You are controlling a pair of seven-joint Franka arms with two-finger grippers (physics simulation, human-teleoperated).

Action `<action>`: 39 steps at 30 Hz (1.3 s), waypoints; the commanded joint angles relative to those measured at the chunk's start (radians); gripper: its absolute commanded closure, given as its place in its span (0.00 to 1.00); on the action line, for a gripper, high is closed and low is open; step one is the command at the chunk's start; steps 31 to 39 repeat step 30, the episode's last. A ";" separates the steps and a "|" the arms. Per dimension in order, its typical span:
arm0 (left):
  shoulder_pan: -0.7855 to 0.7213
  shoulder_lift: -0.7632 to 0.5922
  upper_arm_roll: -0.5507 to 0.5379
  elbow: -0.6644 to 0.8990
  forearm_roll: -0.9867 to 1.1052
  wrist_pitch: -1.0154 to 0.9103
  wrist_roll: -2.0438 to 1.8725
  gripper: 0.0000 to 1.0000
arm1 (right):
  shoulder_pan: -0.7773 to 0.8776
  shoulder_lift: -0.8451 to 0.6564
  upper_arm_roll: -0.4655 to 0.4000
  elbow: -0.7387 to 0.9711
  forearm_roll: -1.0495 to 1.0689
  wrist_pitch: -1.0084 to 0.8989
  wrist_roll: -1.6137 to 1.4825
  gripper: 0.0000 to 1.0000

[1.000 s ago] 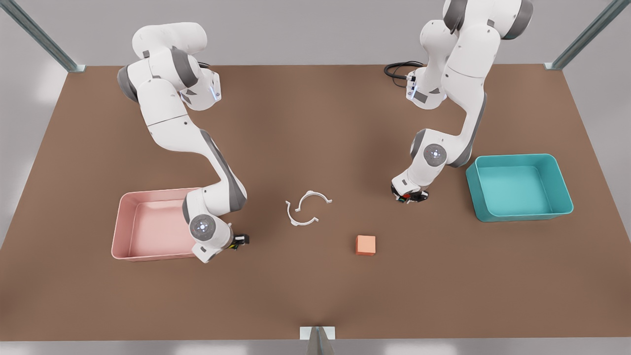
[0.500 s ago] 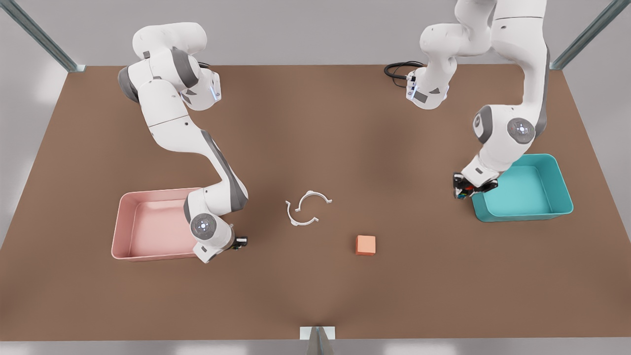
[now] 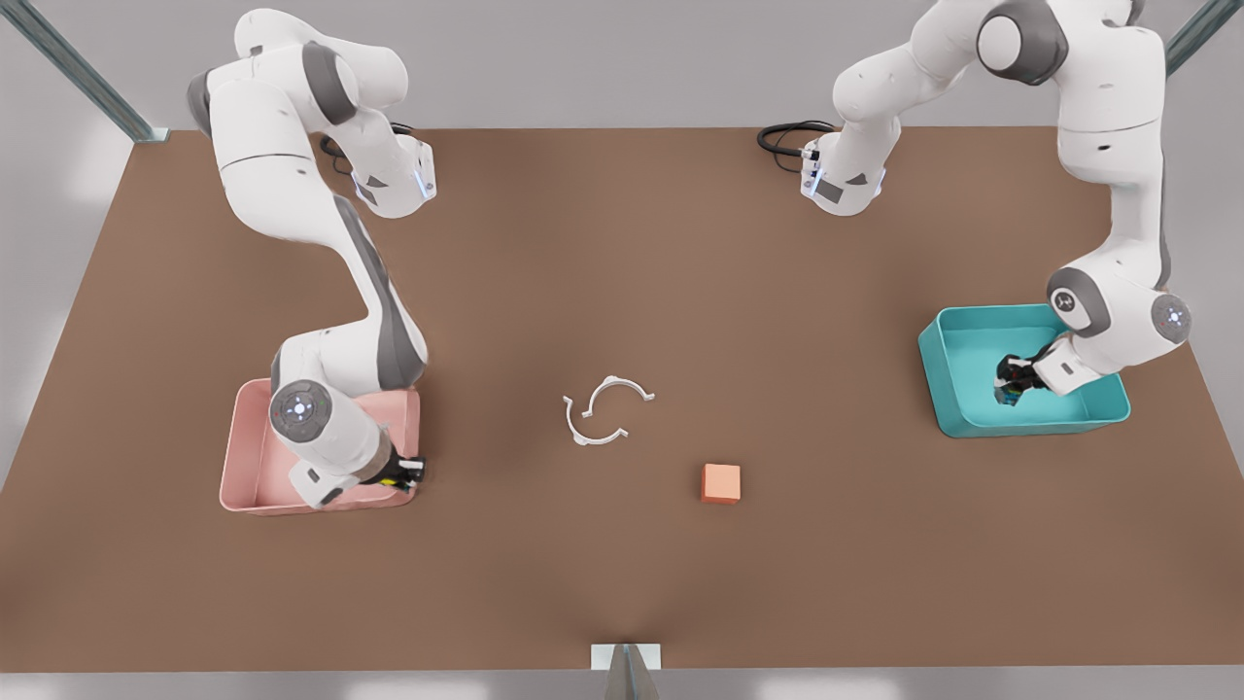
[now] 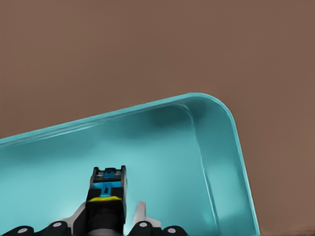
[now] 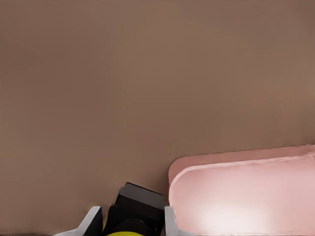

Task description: Place the red button in the blue storage box with the left arm, and place the yellow button in the pink storage box with the right arm

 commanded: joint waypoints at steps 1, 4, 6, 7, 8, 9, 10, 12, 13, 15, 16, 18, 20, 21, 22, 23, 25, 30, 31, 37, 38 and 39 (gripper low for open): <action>0.000 0.027 -0.001 0.017 -0.017 -0.005 0.463 0.29 | -0.054 -0.032 0.000 -0.032 -0.016 -0.144 -0.216 0.58; -0.006 0.011 -0.001 0.051 -0.017 -0.063 0.457 0.00 | -0.119 -0.065 0.000 -0.116 -0.019 -0.130 -0.296 0.58; -0.010 -0.024 -0.005 0.102 -0.017 -0.184 0.365 0.00 | -0.125 -0.081 0.000 -0.182 -0.040 -0.104 -0.296 0.58; -0.036 -0.065 -0.006 0.131 -0.014 -0.250 0.255 0.00 | -0.125 -0.078 0.000 -0.195 -0.040 -0.094 -0.296 0.58; -0.039 -0.088 -0.007 0.186 -0.015 -0.336 0.172 0.00 | -0.126 -0.068 0.000 -0.205 -0.040 -0.066 -0.296 0.53; -0.039 -0.096 -0.035 0.289 -0.015 -0.476 0.055 0.00 | -0.126 -0.062 0.000 -0.205 -0.040 -0.046 -0.296 0.45; -0.039 -0.096 -0.081 0.404 -0.014 -0.622 -0.121 0.00 | -0.129 -0.053 -0.001 -0.204 -0.039 -0.028 -0.287 0.03; -0.041 -0.110 -0.167 0.527 -0.008 -0.721 -0.425 0.00 | -0.131 -0.052 0.000 -0.198 -0.039 -0.023 -0.283 0.00; -0.062 -0.113 -0.191 0.608 -0.004 -0.790 -0.594 0.00 | -0.131 -0.052 -0.001 -0.196 -0.037 -0.023 -0.283 0.00; -0.217 -0.174 -0.093 0.666 -0.001 -0.803 -0.727 0.00 | -0.126 -0.053 -0.001 -0.133 -0.037 -0.031 -0.285 0.00; -0.262 -0.191 -0.053 0.702 -0.003 -0.816 -0.729 0.00 | -0.120 -0.053 0.000 -0.080 -0.039 -0.037 -0.287 0.00; -0.351 -0.187 0.021 0.748 -0.001 -0.843 -0.729 0.00 | -0.114 -0.064 0.002 -0.003 -0.036 -0.078 -0.288 0.00; -0.400 -0.188 0.056 0.758 -0.001 -0.861 -0.727 0.00 | -0.111 -0.122 0.006 0.086 -0.034 -0.198 -0.287 0.00; -0.400 -0.202 0.056 0.758 -0.001 -0.863 -0.726 0.00 | -0.125 -0.168 0.028 0.082 -0.032 -0.247 -0.285 0.00; -0.403 -0.208 0.056 0.757 -0.001 -0.863 -0.723 0.00 | -0.142 -0.246 0.029 0.019 -0.031 -0.276 -0.287 0.00; -0.405 -0.210 0.056 0.757 -0.001 -0.867 -0.721 0.00 | -0.160 -0.312 0.029 -0.014 -0.013 -0.282 -0.294 0.00; -0.405 -0.211 0.056 0.758 -0.001 -0.867 -0.721 0.00 | -0.169 -0.343 0.031 -0.069 0.003 -0.275 -0.285 0.00; -0.408 -0.210 0.056 0.758 -0.001 -0.870 -0.720 0.00 | -0.169 -0.391 0.029 -0.144 0.007 -0.244 -0.294 0.00; -0.408 -0.210 0.056 0.758 -0.001 -0.870 -0.720 0.00 | -0.169 -0.391 0.029 -0.144 0.007 -0.244 -0.294 0.00; -0.408 -0.210 0.056 0.758 -0.001 -0.870 -0.720 0.00 | -0.169 -0.391 0.029 -0.144 0.007 -0.244 -0.294 0.00; -0.408 -0.210 0.056 0.758 -0.001 -0.870 -0.720 0.00 | -0.169 -0.391 0.029 -0.144 0.007 -0.244 -0.294 0.00; -0.408 -0.210 0.056 0.758 -0.001 -0.870 -0.720 0.00 | -0.169 -0.391 0.029 -0.144 0.007 -0.244 -0.294 0.00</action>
